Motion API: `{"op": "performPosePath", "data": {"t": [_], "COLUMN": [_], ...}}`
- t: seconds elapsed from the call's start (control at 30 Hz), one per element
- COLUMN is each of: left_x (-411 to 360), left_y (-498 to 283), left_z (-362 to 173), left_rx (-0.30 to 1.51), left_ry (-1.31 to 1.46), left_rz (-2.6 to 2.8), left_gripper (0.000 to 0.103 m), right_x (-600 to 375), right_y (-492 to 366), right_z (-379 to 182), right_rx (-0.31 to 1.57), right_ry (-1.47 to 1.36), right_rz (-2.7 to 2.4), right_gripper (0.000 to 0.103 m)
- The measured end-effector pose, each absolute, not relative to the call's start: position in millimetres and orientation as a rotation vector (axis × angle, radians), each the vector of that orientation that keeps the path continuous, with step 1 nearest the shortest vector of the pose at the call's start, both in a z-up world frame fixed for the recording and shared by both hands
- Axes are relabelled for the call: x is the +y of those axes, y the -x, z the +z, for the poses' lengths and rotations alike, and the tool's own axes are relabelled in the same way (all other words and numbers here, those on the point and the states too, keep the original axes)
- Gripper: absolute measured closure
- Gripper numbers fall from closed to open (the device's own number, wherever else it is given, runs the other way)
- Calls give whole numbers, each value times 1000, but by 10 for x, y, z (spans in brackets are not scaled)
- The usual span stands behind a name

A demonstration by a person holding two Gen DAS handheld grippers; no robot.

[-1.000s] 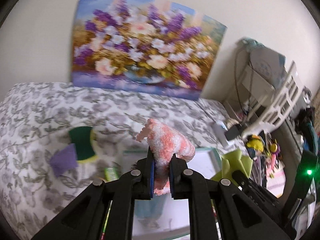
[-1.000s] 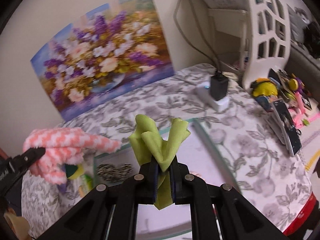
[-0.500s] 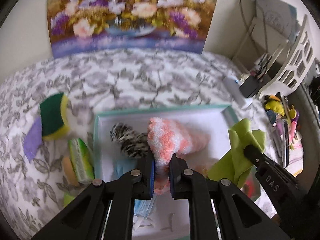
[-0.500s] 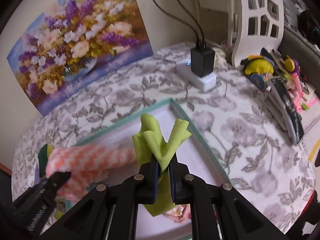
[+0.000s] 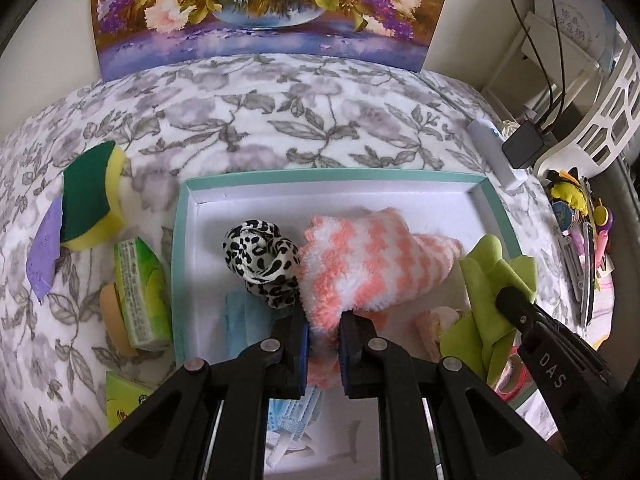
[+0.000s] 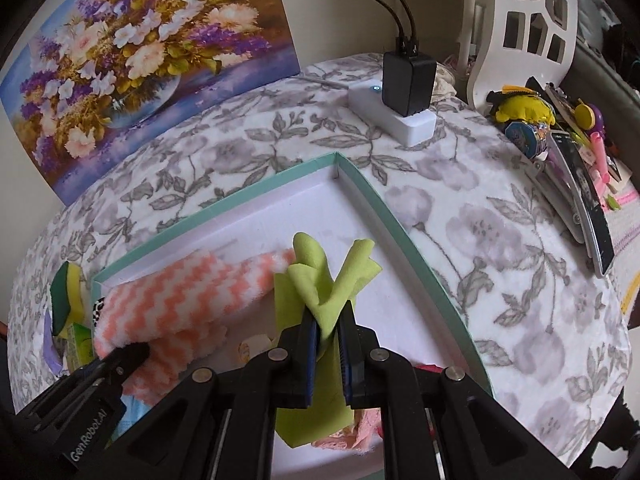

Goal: Organize soft objects
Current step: 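Lift and carry the towel and green cloth with both tools over the tray, then open both tools, releasing the chevron towel and green cloth into the tray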

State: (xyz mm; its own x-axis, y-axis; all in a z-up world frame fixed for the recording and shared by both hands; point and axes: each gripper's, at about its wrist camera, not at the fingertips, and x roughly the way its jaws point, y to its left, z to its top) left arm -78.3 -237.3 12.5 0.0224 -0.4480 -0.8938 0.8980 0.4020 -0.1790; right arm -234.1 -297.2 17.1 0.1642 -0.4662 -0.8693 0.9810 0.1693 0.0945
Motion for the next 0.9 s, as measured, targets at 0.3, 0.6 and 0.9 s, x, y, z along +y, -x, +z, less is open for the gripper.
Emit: {"op": "performPosePath", "data": {"t": [0.3, 0.6, 0.9], "left_x": [-2336, -2215, -2130], "left_y": [708, 486, 250], "left_z": [421, 681, 631], "left_rx": [1133, 1112, 1135], "left_ry": [-465, -455, -415], "left_rz": [-1134, -1037, -939], "left_gripper": [73, 56, 15], "right_x": [-2922, -2866, -2861], "right_y": [2319, 2310, 2265], "right_z": [459, 673, 563], "right_rx": [826, 851, 905], "right_ry": [-755, -750, -764], "right_rz": [-1209, -1203, -1187], "right_gripper": [50, 46, 1]}}
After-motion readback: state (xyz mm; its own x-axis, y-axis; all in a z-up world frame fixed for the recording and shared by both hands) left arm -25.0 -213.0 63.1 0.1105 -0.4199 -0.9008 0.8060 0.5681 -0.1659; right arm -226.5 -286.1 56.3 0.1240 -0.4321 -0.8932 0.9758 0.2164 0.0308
